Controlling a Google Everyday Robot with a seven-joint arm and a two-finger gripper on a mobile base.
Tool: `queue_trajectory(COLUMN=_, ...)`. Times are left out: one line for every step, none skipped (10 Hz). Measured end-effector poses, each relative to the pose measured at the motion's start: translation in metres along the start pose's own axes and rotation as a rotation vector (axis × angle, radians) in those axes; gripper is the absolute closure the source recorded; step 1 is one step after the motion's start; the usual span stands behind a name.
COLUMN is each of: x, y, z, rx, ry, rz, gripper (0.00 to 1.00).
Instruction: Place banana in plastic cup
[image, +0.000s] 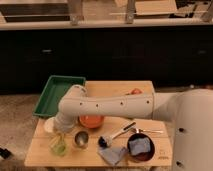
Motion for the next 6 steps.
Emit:
queue_trajectory(x=-0.006, y=-0.001, z=0.001, rx=-0.005, ry=-0.008, rz=-0.011, gripper=1.0)
queue_trajectory(x=-0.011, y=0.0, z=0.001, rx=-0.009, ry=-0.014, rz=-0.019, gripper=1.0)
queue_trajectory(x=-0.013, y=0.0, z=0.001, rx=-0.014, ry=-0.019, rz=-0.025, gripper=1.0)
queue_trajectory(x=-0.019, y=-0.001, z=0.002, rx=-0.025, ry=-0.03, rz=-0.039, gripper=1.0)
queue_trajectory(x=-0.022, y=-0.002, z=0.004, rx=-0.032, ry=-0.037, rz=-0.047, gripper=1.0)
queue_trajectory(x=-0.024, y=-0.002, z=0.005, rx=-0.048, ry=-0.051, rz=-0.056, gripper=1.0)
